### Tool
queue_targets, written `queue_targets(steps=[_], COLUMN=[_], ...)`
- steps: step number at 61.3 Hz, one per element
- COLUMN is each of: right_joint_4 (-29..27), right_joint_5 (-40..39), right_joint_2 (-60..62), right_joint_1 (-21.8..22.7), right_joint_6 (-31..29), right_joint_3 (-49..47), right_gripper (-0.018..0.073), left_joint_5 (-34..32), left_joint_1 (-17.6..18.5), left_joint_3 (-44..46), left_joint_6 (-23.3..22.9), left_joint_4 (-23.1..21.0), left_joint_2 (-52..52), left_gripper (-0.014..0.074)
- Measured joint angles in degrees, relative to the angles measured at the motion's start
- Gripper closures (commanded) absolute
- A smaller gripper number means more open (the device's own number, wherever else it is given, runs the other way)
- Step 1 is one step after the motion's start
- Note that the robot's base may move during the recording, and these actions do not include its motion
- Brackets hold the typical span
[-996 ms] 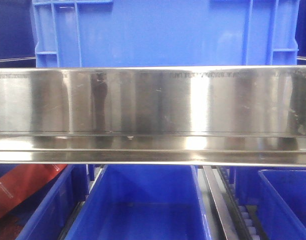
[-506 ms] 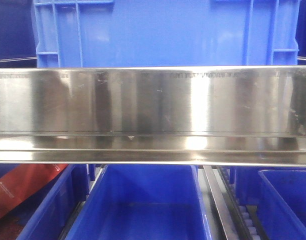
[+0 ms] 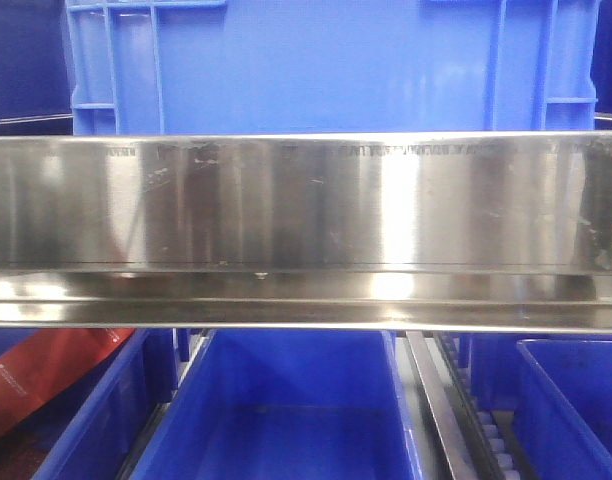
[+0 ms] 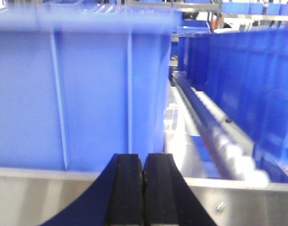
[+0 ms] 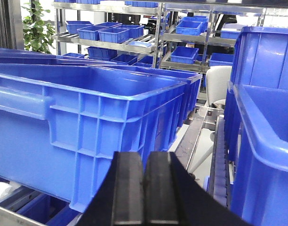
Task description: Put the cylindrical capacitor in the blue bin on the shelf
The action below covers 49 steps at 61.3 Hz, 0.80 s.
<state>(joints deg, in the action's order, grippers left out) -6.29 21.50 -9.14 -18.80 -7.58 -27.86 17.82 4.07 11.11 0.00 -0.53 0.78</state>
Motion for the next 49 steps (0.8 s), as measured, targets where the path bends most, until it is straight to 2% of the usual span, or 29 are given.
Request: queue_targets(steps=[11, 18, 49], right_joint_4=[0.0, 0.0, 0.0], right_joint_5=[-0.1, -0.1, -0.1], right_joint_2=[0.0, 0.0, 0.0], right_joint_1=[0.0, 0.0, 0.0], right_joint_6=[0.0, 0.0, 0.0], right_joint_3=[0.0, 0.0, 0.0], right_gripper=[0.0719, 0.0719, 0.0719], left_joint_5=[-8.6, -11.8, -13.6], left_joint_1=[0.0, 0.0, 0.4], left_joint_3=[-9.5, -10.9, -11.2], left_joint_6=[0.0, 0.0, 0.0], left_joint_4=[0.0, 0.0, 0.0], left_joint_2=[-0.4, -0.4, -0.5], left_gripper=[0.0707, 0.0707, 0.0707])
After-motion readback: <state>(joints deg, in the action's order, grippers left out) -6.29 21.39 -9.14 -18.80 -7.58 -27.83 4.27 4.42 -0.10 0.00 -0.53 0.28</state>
